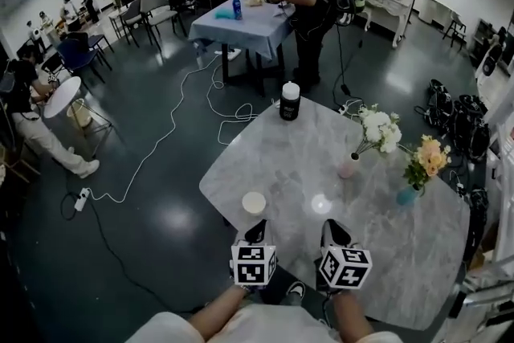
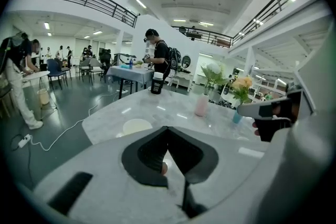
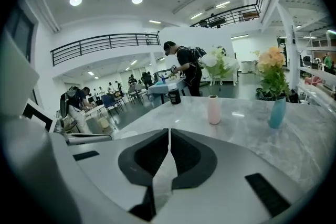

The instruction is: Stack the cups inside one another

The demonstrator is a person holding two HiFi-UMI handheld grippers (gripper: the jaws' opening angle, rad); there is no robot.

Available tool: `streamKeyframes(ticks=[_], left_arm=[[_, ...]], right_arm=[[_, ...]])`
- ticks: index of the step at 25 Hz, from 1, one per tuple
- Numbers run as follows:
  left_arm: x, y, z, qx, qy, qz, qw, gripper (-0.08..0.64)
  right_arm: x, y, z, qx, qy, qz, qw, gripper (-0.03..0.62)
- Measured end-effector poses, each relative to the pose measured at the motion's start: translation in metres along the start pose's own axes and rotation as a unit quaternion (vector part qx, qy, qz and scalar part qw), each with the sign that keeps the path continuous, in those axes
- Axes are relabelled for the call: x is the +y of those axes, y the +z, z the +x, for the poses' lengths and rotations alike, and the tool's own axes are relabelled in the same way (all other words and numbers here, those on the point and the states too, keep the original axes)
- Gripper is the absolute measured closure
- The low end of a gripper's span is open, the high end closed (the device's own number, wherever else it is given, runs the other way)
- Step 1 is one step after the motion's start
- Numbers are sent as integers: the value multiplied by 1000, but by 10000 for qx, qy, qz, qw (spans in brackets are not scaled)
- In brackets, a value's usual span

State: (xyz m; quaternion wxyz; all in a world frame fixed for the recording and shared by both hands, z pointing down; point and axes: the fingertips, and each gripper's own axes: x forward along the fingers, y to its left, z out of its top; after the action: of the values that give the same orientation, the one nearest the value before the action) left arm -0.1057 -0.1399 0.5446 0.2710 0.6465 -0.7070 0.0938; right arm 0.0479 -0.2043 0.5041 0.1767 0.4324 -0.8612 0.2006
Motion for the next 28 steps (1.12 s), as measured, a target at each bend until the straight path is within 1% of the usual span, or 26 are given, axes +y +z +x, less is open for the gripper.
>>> streamKeyframes(ticks=[9,16,20,24,28], left_arm=[[64,-14,-23,-13,641,-362,9973,565],[109,-41,-37,216,1062,-630,9921,565],[129,-59,-34,332,1180,-711,9899,565],[139,-72,-30,442,1256,-780,9880,565],[148,-81,-23,520,1306,-847,9864,565]], right_arm=[[61,-17,37,308,633,-271,9971,574],[102,-45,67,636,1056,-418,9915,574],[119,-68,88,811,1207,-486,9882,574],[127,-85,105,982,1344,-503,9848,572],[133,-96,121,1076,1420,-503,9827,572]])
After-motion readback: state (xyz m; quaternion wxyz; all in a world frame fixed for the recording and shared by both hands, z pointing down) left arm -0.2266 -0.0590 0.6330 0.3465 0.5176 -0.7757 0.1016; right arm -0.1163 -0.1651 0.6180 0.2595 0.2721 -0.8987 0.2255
